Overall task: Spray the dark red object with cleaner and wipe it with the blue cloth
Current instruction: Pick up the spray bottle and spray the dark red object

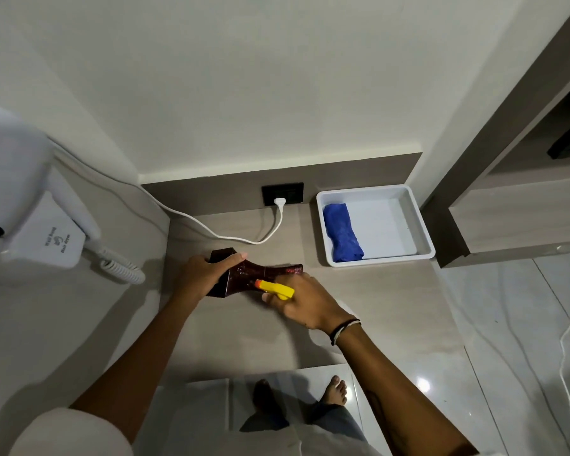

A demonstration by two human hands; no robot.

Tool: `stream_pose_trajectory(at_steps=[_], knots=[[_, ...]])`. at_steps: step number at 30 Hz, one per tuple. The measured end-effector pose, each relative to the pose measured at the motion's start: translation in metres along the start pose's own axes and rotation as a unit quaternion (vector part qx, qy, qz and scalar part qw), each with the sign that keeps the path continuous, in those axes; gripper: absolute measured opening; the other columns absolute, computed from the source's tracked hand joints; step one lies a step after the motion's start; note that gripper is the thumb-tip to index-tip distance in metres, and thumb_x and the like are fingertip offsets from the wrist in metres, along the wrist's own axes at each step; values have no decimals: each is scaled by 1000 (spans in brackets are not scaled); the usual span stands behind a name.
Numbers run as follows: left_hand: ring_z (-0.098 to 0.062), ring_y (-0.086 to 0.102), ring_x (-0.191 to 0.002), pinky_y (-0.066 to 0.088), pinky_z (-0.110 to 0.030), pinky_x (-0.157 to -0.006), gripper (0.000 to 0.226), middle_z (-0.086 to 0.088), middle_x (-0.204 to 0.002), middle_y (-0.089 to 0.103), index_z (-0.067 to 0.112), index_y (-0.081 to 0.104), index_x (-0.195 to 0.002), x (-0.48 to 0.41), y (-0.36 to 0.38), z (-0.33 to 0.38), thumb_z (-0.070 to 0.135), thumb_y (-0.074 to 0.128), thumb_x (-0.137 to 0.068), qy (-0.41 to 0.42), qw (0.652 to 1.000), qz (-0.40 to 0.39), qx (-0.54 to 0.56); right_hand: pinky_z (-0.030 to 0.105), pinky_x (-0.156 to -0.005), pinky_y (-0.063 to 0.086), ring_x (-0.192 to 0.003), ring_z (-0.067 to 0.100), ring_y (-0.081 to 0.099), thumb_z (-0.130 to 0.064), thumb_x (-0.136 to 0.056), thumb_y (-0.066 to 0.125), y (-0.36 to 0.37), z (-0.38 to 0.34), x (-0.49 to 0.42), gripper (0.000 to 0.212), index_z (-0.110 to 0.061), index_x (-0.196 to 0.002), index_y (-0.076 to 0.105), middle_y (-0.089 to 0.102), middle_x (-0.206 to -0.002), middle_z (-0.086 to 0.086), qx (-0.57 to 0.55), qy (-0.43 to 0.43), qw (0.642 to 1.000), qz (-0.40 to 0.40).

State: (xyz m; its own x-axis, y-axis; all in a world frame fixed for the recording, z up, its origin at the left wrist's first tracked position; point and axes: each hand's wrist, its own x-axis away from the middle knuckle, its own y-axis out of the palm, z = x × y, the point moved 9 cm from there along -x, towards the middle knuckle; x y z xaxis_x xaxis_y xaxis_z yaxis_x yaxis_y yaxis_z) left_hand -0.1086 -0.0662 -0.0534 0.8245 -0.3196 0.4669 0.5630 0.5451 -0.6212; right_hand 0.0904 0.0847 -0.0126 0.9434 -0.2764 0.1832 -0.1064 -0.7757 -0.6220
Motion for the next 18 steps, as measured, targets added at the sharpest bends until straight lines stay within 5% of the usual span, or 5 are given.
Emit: stream_pose_trajectory(at_steps=[4, 6, 9, 14, 18], knots=[[-23, 78, -89, 65, -44, -85, 91, -2, -94, 82, 22, 78, -100, -3, 3, 3, 96, 77, -48, 34, 999, -26, -5, 37, -75, 50, -94, 38, 72, -49, -102, 60, -6, 26, 3, 26, -26, -107, 72, 80, -104, 12, 52, 47, 997, 26], [-21, 71, -111, 56, -39, -95, 94, 6, -120, 74, 29, 66, -131, 0, 6, 9, 84, 82, -57, 75, 996, -53, -3, 35, -73, 44, -94, 40, 71, -51, -101, 60, -11, 48, 8, 32, -22, -105, 72, 80, -104, 16, 72, 87, 993, 40], [-22, 63, -131, 50, -37, -107, 99, 6, -140, 66, 45, 50, -150, 3, 14, 15, 73, 86, -63, 138, 985, -101, -6, 35, -71, 44, -91, 38, 70, -53, -102, 61, -14, 70, 16, 35, -18, -99, 68, 78, -103, 15, 79, 130, 988, 40], [-29, 48, -146, 44, -55, -120, 141, -5, -160, 48, 45, 34, -160, 9, 21, 13, 67, 103, -39, 177, 969, -151, -87, 35, -70, 45, -87, 34, 70, -53, -101, 62, -24, 80, 21, 29, -28, -87, 58, 78, -96, 10, 45, 139, 987, 67], [-24, 66, -120, 56, -46, -102, 106, 2, -129, 69, 29, 64, -131, 11, 4, 26, 70, 94, -38, 221, 963, -41, -146, 38, -69, 49, -83, 30, 69, -53, -101, 62, -23, 67, 21, 32, -26, -85, 62, 75, -87, 4, 19, 115, 992, 47]])
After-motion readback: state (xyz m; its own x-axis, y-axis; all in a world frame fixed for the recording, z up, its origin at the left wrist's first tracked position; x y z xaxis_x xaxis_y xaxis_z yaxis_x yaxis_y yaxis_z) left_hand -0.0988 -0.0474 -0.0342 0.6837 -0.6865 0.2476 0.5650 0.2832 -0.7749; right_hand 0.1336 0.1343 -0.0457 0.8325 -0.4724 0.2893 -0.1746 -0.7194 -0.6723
